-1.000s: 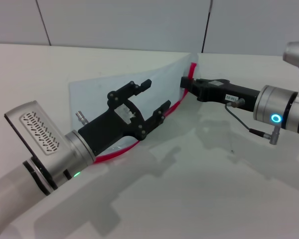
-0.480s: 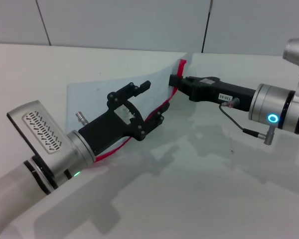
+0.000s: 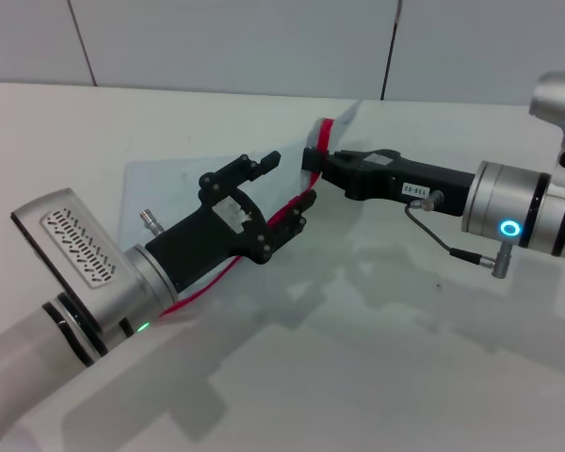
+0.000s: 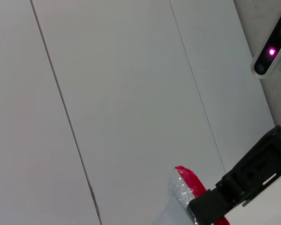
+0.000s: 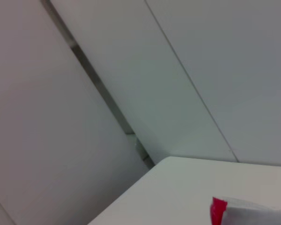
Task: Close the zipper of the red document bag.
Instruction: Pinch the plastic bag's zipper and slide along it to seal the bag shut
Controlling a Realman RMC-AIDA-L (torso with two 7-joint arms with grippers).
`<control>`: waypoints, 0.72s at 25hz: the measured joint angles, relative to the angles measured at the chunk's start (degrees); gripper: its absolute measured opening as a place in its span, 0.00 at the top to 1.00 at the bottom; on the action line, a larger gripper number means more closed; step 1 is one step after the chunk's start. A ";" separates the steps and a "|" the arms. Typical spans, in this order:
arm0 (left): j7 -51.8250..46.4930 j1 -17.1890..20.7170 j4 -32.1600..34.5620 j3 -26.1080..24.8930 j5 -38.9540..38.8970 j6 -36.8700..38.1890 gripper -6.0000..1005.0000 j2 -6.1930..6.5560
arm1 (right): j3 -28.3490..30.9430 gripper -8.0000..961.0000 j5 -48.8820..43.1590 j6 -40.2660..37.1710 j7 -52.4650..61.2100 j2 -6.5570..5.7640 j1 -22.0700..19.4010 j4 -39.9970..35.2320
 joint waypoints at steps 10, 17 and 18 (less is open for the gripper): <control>0.54 -0.09 -0.06 0.40 0.32 0.02 0.45 0.00 | -0.05 0.99 0.00 -0.35 0.10 -0.04 0.02 0.00; 2.99 0.01 -0.52 0.44 0.37 0.03 0.61 -0.04 | 0.18 0.99 0.12 0.07 0.17 -0.04 0.02 -0.10; 3.01 0.02 -0.58 0.44 0.37 0.03 0.62 -0.05 | 0.20 0.99 0.15 0.08 0.18 -0.04 0.01 -0.13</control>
